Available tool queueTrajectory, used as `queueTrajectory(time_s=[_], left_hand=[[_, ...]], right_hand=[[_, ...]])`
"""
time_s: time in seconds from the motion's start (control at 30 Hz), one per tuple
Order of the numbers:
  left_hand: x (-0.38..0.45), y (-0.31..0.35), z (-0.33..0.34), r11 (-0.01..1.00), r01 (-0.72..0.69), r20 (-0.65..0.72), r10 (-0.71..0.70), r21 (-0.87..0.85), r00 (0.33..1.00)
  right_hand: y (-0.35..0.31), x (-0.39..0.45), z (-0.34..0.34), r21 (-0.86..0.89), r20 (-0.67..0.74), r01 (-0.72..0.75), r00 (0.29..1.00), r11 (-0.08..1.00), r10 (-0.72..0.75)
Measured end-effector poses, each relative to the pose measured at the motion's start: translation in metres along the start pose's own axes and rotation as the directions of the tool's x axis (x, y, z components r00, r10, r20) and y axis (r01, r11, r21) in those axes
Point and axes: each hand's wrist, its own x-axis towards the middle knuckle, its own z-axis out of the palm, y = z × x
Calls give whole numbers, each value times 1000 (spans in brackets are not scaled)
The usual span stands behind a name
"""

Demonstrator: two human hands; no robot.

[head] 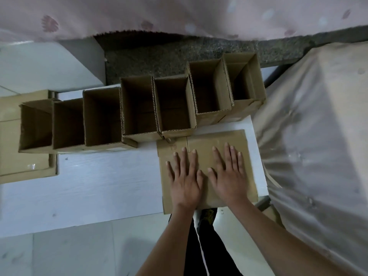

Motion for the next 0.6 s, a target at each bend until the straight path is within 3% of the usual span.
queueTrajectory(time_s=[0.27, 0.47, 0.6], left_hand=[[2, -3, 15, 1000, 6, -56, -5, 19, 998], [1, 4, -1, 998, 35, 74, -38, 46, 997], [2, 3, -13, 999, 19, 172, -25, 33, 985]], right_hand=[[4, 1, 11, 25, -95, 11, 995, 1000, -9], [1, 2, -5, 20, -3, 8, 1000, 1000, -8], [2, 3, -28, 130, 76, -62, 996, 990, 53]])
